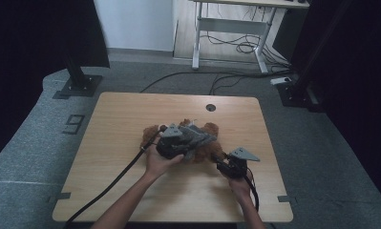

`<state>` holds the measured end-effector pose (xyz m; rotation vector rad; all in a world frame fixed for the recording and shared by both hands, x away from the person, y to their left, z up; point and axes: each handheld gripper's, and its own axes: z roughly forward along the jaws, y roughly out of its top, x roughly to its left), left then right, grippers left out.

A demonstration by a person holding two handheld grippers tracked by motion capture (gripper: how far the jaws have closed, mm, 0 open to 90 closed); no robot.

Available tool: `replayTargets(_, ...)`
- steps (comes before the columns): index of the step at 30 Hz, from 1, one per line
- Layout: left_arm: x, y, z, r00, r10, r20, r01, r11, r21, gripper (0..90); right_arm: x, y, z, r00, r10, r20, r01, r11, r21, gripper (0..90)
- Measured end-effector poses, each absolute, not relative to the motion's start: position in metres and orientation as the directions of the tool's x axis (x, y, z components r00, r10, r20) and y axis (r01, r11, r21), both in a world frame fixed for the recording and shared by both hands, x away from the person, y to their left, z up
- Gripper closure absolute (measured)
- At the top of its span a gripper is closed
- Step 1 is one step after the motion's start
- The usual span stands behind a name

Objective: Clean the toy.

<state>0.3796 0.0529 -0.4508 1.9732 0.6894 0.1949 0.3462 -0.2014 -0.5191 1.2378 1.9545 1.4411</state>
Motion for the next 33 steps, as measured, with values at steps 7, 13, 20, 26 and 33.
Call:
replayTargets(7, 0.376, 0.035, -0.477, 0.839, 0.536, -0.091, 0.370, -0.441, 0.818, 75.0, 0.345, -0.201, -0.518, -0.521, 0.836, 0.172, 0.410, 0.069, 0.909, 63.7)
replayTargets(13, 0.374, 0.040, -0.481, 0.819, 0.570, -0.069, 0.374, -0.438, 0.817, 75.5, 0.344, -0.201, -0.518, -0.501, 0.849, 0.166, 0.407, 0.062, 0.911, 66.1)
replayTargets(20, 0.373, 0.066, -0.487, 0.800, 0.593, -0.091, 0.396, -0.408, 0.822, 76.0, 0.343, -0.204, -0.518, -0.513, 0.845, 0.154, 0.400, 0.076, 0.913, 67.1)
replayTargets(26, 0.374, 0.114, -0.485, 0.747, 0.654, -0.117, 0.430, -0.341, 0.836, 76.0, 0.344, -0.205, -0.519, -0.520, 0.839, 0.160, 0.399, 0.073, 0.914, 67.2)
replayTargets(33, 0.372, 0.115, -0.476, 0.770, 0.619, -0.156, 0.418, -0.305, 0.856, 76.0, 0.344, -0.204, -0.519, -0.521, 0.837, 0.166, 0.395, 0.063, 0.917, 67.2)
